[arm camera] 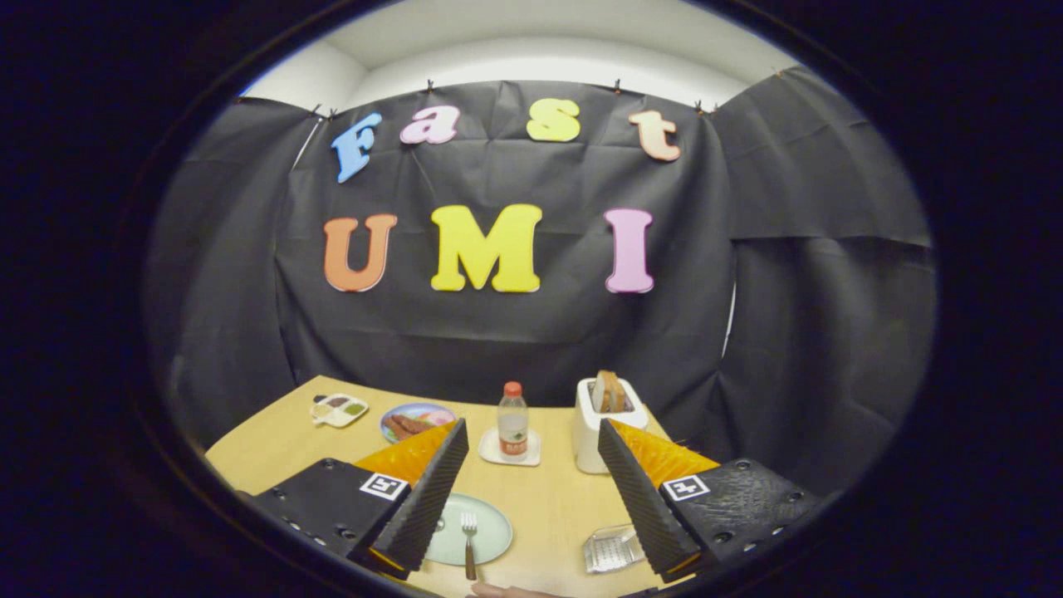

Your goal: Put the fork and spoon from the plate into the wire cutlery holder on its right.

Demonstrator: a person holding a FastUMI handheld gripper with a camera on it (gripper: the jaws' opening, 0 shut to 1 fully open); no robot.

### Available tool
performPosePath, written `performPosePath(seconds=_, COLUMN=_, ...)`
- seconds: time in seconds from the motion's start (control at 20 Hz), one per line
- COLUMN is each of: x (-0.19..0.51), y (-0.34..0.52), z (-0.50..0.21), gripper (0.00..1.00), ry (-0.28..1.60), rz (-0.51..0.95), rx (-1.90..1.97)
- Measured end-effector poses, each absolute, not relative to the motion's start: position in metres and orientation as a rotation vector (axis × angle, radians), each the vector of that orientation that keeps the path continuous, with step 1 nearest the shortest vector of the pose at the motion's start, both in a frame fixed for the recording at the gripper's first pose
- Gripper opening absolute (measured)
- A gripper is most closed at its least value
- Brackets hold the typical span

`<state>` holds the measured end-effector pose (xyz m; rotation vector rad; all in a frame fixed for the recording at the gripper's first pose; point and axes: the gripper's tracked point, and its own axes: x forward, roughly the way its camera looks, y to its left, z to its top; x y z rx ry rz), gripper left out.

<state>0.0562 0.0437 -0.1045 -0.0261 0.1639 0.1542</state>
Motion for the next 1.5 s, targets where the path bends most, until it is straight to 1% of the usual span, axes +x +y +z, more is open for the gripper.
performPosePath(seconds=0.15, x=0.070, y=0.055, z=-0.173, gripper=0.95, ry=0.302, rz=0.188, rx=-0.055)
performPosePath(seconds=0.35, x=0.078, y=0.084, z=-0.252, gripper=0.95, ry=0.458, rz=0.267, rx=-0.145)
performPosePath(seconds=0.55, x=0.079, y=0.103, z=-0.308, gripper=0.94, ry=0.578, rz=0.301, rx=-0.152)
performPosePath(seconds=0.7, x=0.073, y=0.107, z=-0.340, gripper=0.94, ry=0.653, rz=0.284, rx=-0.161)
performPosePath(seconds=0.85, x=0.071, y=0.114, z=-0.364, gripper=0.87, ry=0.716, rz=0.301, rx=-0.142)
performPosePath(seconds=1.0, x=0.069, y=0.121, z=-0.382, gripper=0.59, ry=0.782, rz=0.323, rx=-0.130)
performPosePath(seconds=1.1, x=0.068, y=0.120, z=-0.392, gripper=0.41, ry=0.840, rz=0.303, rx=-0.121)
performPosePath(seconds=1.25, x=0.072, y=0.117, z=-0.400, gripper=0.13, ry=0.862, rz=0.274, rx=-0.124)
performPosePath(seconds=1.35, x=0.069, y=0.121, z=-0.394, gripper=0.11, ry=0.877, rz=0.280, rx=-0.125)
performPosePath(seconds=1.4, x=0.066, y=0.121, z=-0.397, gripper=0.07, ry=0.881, rz=0.294, rx=-0.130)
performPosePath(seconds=1.45, x=0.063, y=0.121, z=-0.397, gripper=0.07, ry=0.891, rz=0.303, rx=-0.134)
performPosePath(seconds=1.5, x=0.061, y=0.118, z=-0.394, gripper=0.05, ry=0.899, rz=0.305, rx=-0.138)
